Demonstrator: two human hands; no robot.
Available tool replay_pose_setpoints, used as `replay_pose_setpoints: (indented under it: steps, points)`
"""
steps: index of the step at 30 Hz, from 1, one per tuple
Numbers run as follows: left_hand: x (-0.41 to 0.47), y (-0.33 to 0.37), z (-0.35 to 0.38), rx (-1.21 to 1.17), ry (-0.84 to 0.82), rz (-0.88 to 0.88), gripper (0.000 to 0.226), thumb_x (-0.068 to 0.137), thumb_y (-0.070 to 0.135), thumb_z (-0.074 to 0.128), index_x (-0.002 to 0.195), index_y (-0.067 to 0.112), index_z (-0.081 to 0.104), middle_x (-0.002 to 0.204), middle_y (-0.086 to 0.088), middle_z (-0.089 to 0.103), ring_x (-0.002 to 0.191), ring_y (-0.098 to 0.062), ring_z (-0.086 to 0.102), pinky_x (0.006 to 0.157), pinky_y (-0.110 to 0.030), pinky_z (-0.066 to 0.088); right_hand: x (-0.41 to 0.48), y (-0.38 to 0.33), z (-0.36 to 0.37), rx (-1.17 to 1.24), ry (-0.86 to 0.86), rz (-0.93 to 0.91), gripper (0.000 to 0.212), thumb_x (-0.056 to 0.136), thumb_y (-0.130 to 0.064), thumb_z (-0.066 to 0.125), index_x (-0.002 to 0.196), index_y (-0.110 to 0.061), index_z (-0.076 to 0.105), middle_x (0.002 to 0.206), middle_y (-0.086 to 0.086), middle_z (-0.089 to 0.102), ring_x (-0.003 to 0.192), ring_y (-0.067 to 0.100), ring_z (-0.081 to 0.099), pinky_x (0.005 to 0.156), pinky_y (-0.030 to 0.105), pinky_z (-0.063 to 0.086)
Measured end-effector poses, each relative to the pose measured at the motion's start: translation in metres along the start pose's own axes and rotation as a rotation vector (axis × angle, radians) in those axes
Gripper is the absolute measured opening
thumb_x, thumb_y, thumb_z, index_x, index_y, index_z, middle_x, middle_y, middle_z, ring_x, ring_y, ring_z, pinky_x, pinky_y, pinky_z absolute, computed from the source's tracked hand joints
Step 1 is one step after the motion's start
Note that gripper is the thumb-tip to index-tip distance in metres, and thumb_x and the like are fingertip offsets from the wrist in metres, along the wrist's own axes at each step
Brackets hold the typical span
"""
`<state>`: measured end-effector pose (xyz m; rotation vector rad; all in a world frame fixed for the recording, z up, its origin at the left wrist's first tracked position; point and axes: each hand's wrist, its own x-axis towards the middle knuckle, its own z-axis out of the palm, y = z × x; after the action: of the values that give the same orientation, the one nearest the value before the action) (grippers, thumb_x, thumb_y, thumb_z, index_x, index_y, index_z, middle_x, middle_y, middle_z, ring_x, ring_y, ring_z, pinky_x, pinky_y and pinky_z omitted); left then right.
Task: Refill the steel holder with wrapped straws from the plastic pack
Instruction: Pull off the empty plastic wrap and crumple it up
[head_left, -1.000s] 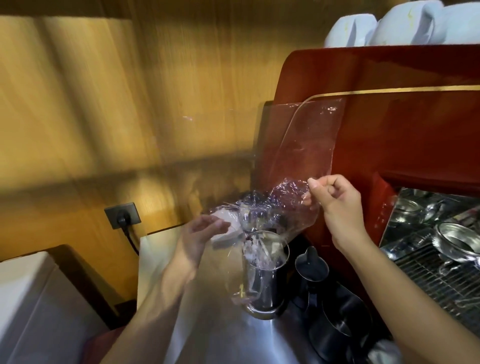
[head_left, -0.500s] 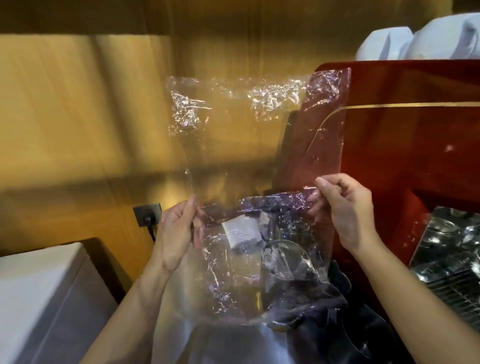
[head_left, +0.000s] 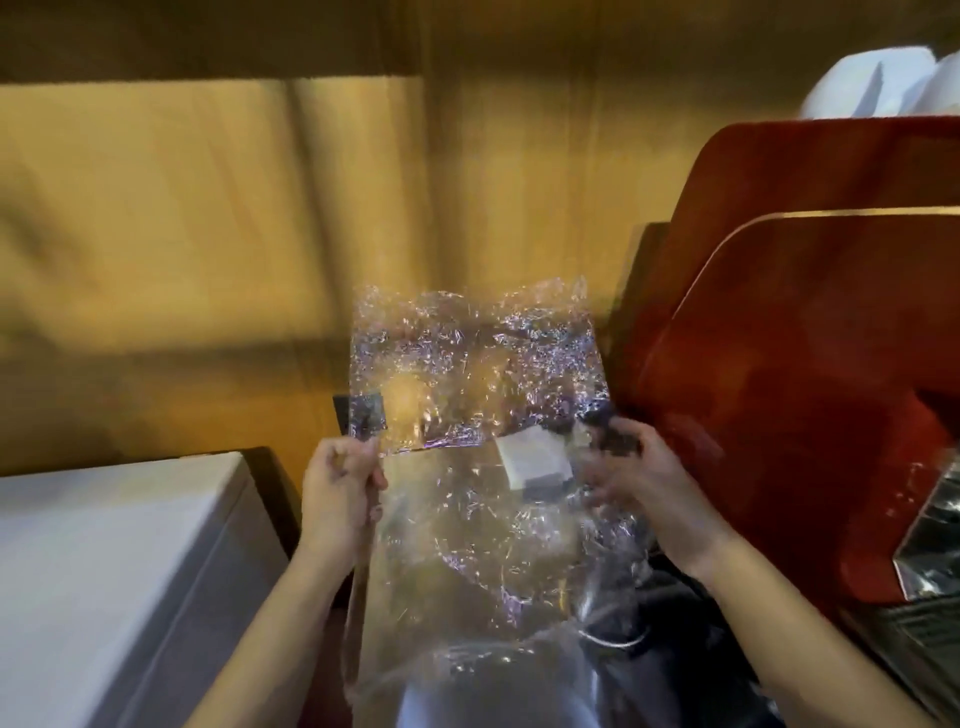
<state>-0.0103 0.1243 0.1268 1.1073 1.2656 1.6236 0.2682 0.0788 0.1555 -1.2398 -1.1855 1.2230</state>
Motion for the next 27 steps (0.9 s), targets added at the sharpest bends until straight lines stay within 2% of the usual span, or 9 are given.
replay_pose_setpoints:
  steps: [6, 10, 13, 15, 17, 21, 24, 25, 27]
  points:
    - [0.0, -0.022, -0.041, -0.095, 0.142, -0.051, 0.023, 0.091, 0.011, 0.054, 0.071, 0.018, 0.047, 0.041, 0.007, 0.052, 0.03, -0.006, 0.035, 0.031, -0.013, 0.028, -0.019, 0.02, 0.019, 0.048, -0.27, 0.103, 0.1, 0.067, 0.011, 0.069, 0.14, -0.036, 0.02, 0.111, 0.044, 0.054, 0.095, 0.05, 0.061, 0.073, 0.046, 0.058]
    - [-0.003, -0.031, -0.062, -0.129, 0.159, -0.058, 0.022, 0.092, 0.006, 0.051, 0.072, 0.015, 0.05, 0.04, 0.005, 0.055, 0.028, -0.008, 0.036, 0.031, -0.013, 0.03, -0.019, 0.022, 0.022, 0.178, -0.426, 0.073, 0.095, 0.068, 0.018, 0.063, 0.129, -0.047, 0.031, 0.093, 0.02, 0.073, 0.088, 0.032, 0.07, 0.057, 0.028, 0.059]
    - [-0.006, -0.035, -0.069, -0.155, 0.161, -0.081, 0.019, 0.093, 0.007, 0.051, 0.075, 0.013, 0.051, 0.04, 0.003, 0.056, 0.029, -0.008, 0.037, 0.033, -0.016, 0.033, -0.014, 0.026, 0.022, 0.257, -0.445, 0.084, 0.091, 0.064, 0.015, 0.065, 0.13, -0.042, 0.04, 0.102, 0.032, 0.066, 0.104, 0.041, 0.061, 0.06, 0.031, 0.06]
    - [-0.008, -0.036, -0.072, -0.144, 0.116, -0.087, 0.009, 0.093, 0.005, 0.049, 0.088, 0.012, 0.05, 0.042, 0.001, 0.057, 0.029, -0.008, 0.037, 0.034, -0.019, 0.035, -0.014, 0.03, 0.021, 0.206, -0.454, 0.104, 0.074, 0.066, 0.01, 0.066, 0.129, -0.024, 0.049, 0.087, 0.027, 0.07, 0.088, 0.031, 0.07, 0.062, 0.037, 0.061]
    - [-0.01, -0.034, -0.076, -0.129, 0.066, -0.096, 0.028, 0.093, 0.002, 0.047, 0.114, 0.021, 0.048, 0.053, -0.004, 0.06, 0.032, -0.009, 0.043, 0.035, -0.021, 0.038, -0.015, 0.029, 0.02, 0.178, -0.447, 0.104, 0.047, 0.07, -0.002, 0.065, 0.117, -0.003, 0.058, 0.084, 0.019, 0.073, 0.069, 0.022, 0.071, 0.054, 0.032, 0.059]
    - [-0.015, -0.018, -0.088, -0.041, -0.101, -0.14, 0.03, 0.096, 0.024, 0.044, 0.124, 0.02, 0.054, 0.083, -0.013, 0.072, 0.06, -0.02, 0.067, 0.053, -0.03, 0.054, -0.01, 0.025, 0.016, 0.299, -0.44, 0.037, 0.052, 0.069, -0.035, 0.073, 0.105, 0.003, 0.065, 0.106, 0.02, 0.069, 0.087, 0.027, 0.069, 0.067, 0.032, 0.059]
    - [-0.018, -0.007, -0.094, -0.275, -0.281, -0.288, 0.055, 0.09, 0.047, 0.033, 0.115, 0.005, 0.057, 0.112, -0.016, 0.069, 0.1, -0.022, 0.067, 0.084, -0.042, 0.055, -0.007, 0.015, 0.011, 0.372, -0.447, 0.047, 0.02, 0.078, -0.002, 0.059, 0.095, -0.003, 0.07, 0.112, 0.018, 0.066, 0.1, 0.026, 0.066, 0.073, 0.03, 0.057]
    - [-0.021, -0.001, -0.096, -0.407, -0.338, -0.32, 0.057, 0.092, 0.044, 0.028, 0.119, 0.0, 0.053, 0.12, -0.018, 0.064, 0.107, -0.024, 0.064, 0.09, -0.043, 0.053, -0.005, 0.01, 0.008, 0.312, -0.436, 0.025, 0.027, 0.077, 0.012, 0.055, 0.096, -0.001, 0.069, 0.113, 0.019, 0.066, 0.102, 0.025, 0.066, 0.074, 0.028, 0.056]
    - [-0.029, 0.01, -0.103, -0.54, -0.475, -0.342, 0.044, 0.095, 0.019, 0.028, 0.126, -0.005, 0.047, 0.122, -0.019, 0.062, 0.102, -0.025, 0.066, 0.083, -0.035, 0.056, -0.002, -0.003, 0.005, 0.049, -0.433, -0.107, 0.027, 0.072, 0.006, 0.065, 0.098, -0.002, 0.069, 0.103, 0.015, 0.072, 0.094, 0.022, 0.069, 0.07, 0.024, 0.056]
